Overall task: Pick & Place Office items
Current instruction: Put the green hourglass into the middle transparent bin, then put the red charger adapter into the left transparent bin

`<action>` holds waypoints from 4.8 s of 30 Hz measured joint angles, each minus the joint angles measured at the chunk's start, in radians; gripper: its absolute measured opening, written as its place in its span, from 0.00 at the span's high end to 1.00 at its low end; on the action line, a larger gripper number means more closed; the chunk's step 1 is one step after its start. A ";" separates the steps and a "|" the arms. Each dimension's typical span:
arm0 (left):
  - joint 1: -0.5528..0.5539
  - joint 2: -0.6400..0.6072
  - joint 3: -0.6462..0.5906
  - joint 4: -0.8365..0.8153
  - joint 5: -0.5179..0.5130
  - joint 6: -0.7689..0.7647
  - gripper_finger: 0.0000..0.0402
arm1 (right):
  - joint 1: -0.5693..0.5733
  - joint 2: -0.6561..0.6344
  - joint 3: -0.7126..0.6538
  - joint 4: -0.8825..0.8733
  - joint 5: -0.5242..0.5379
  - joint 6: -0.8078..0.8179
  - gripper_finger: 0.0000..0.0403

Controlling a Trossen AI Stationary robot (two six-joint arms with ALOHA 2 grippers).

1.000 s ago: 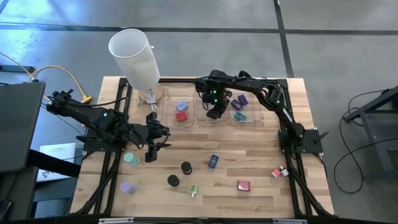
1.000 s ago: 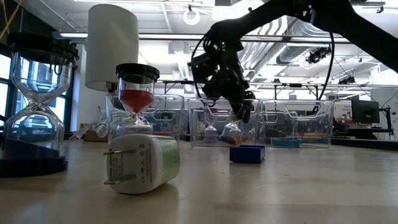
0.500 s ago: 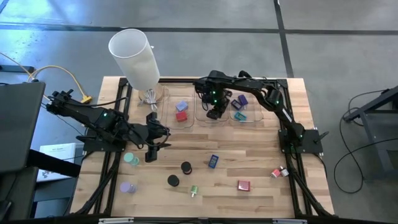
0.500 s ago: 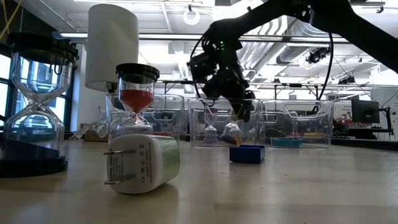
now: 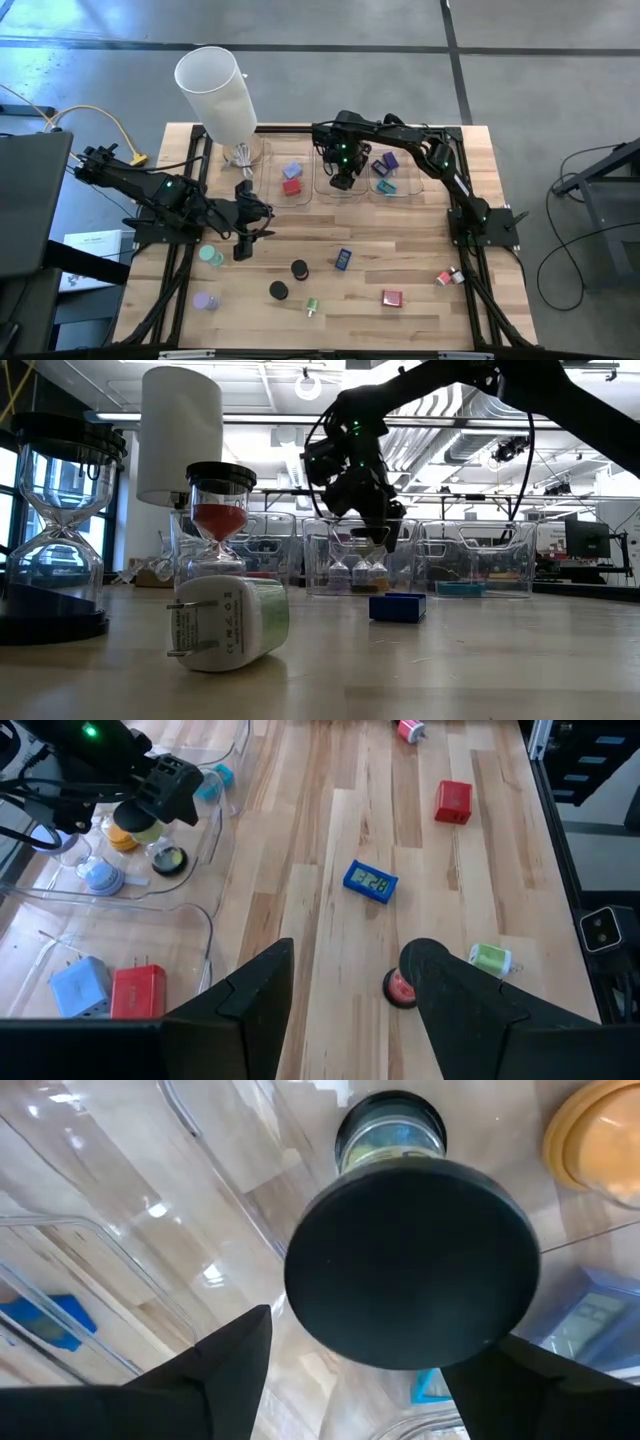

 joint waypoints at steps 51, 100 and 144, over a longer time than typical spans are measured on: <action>-0.078 0.015 -0.013 -0.022 0.029 -0.138 0.52 | 1.101 -0.572 -0.281 0.029 0.499 0.765 0.35; -0.155 0.114 -0.016 0.089 0.063 -0.138 0.52 | 1.236 -0.511 -0.585 0.519 0.473 1.009 0.09; -0.155 0.114 -0.015 0.201 0.062 -0.134 0.52 | 1.190 -0.338 -0.787 0.609 0.249 0.690 0.26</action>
